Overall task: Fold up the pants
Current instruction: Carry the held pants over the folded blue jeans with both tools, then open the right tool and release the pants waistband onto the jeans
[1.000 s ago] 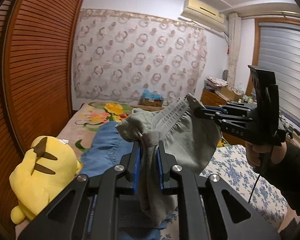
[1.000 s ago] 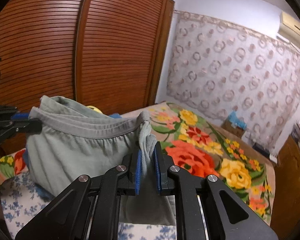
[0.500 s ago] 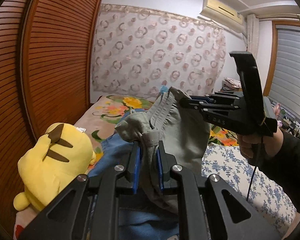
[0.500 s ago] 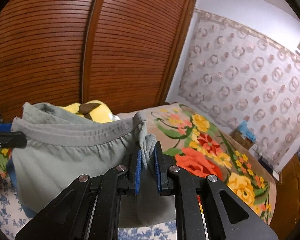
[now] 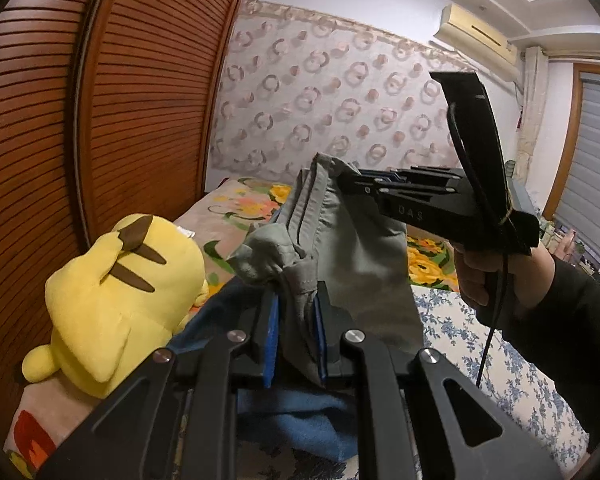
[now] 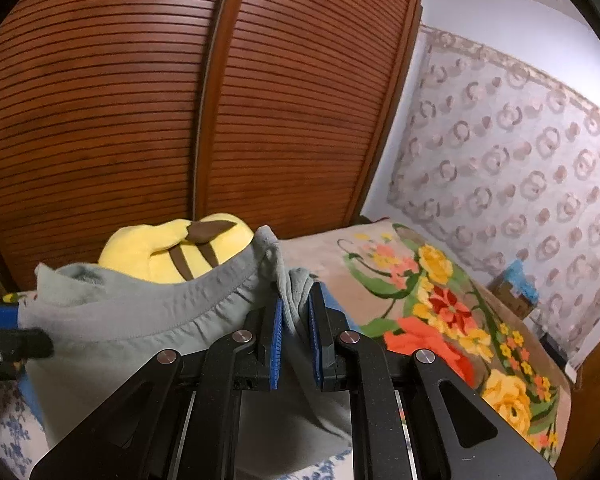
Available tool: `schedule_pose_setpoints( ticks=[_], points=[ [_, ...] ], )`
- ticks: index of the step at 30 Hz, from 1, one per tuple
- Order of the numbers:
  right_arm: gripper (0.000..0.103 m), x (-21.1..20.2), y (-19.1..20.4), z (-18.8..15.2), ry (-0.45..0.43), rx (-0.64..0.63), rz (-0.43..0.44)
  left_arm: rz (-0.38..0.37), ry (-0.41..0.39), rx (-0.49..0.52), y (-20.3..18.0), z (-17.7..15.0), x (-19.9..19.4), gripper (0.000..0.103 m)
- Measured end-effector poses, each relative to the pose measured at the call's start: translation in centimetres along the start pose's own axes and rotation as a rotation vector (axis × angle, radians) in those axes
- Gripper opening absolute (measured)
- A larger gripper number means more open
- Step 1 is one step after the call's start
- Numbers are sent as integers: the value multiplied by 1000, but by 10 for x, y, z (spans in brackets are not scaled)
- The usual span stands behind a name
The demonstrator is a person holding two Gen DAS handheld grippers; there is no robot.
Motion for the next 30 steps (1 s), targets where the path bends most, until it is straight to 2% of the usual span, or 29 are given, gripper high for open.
schedule_pose_setpoints(
  ticks=[9, 19, 22, 23, 26, 30],
  points=[
    [10, 4, -7, 3, 2, 38, 8, 12, 8, -21, 5, -7, 4, 12],
    [10, -6, -11, 9, -51, 66, -3, 20, 3, -17, 9, -6, 5, 12],
    [26, -4, -13, 10, -40, 84, -6, 27, 19, -17, 12, -9, 7, 12],
    [26, -5, -15, 10, -42, 89, -16, 33, 23, -17, 12, -10, 8, 12],
    [26, -9, -21, 8, -44, 132, 26, 41, 30, -15, 14, -11, 10, 12],
    [26, -11, -22, -7, 8, 139, 96, 50, 32, -10, 14, -12, 12, 12]
  ],
)
Point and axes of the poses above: each gripper's, at about its wrist camera, not at the fingertips, and x roughly the way its jaws point, y to its left, z to its top, the point moved 6 cm from there along x, roughly the way its jaws point, and after that the axes turned 1 degree about x, right-handed, at the moved point
